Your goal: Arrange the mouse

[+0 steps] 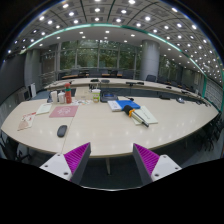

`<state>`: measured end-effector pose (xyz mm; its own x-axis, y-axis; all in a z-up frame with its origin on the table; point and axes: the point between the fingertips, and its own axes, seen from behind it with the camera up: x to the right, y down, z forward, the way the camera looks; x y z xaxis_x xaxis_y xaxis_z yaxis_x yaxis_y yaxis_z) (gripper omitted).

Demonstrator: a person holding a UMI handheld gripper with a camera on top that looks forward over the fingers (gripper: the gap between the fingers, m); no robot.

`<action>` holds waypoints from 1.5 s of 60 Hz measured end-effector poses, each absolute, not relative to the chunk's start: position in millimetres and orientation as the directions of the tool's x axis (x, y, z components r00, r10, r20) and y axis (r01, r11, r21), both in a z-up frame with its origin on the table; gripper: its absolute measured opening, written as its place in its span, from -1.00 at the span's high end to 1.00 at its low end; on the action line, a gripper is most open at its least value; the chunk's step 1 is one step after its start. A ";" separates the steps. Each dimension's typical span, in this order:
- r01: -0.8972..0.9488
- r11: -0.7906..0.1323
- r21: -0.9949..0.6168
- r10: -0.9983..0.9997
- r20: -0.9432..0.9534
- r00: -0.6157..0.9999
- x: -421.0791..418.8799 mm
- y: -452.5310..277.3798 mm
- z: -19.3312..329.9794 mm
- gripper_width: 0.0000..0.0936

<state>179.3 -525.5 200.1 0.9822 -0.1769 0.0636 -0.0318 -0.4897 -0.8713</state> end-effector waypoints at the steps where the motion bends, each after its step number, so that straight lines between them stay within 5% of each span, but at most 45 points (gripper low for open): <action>1: -0.033 -0.492 -0.870 -0.178 0.063 0.982 181.9 -527.2 198.0 -0.83; 30: -0.068 -0.618 -0.783 -0.150 0.033 0.988 85.9 -539.4 85.2 -0.83; 46: -0.067 -0.582 -0.811 -0.083 -0.023 0.996 -43.1 -412.6 51.3 -0.84; 60: -0.036 -0.576 -0.816 -0.081 0.014 0.997 -74.7 -280.3 15.5 -0.81; 70: -0.029 -0.604 -0.797 -0.088 0.031 0.996 -79.8 -230.2 -4.6 -0.60; 80: -0.032 -0.613 -0.790 -0.086 0.026 0.996 -86.4 -213.7 -11.9 -0.01; 90: -0.027 -0.622 -0.782 -0.081 0.030 0.996 -88.2 -212.3 -12.8 0.12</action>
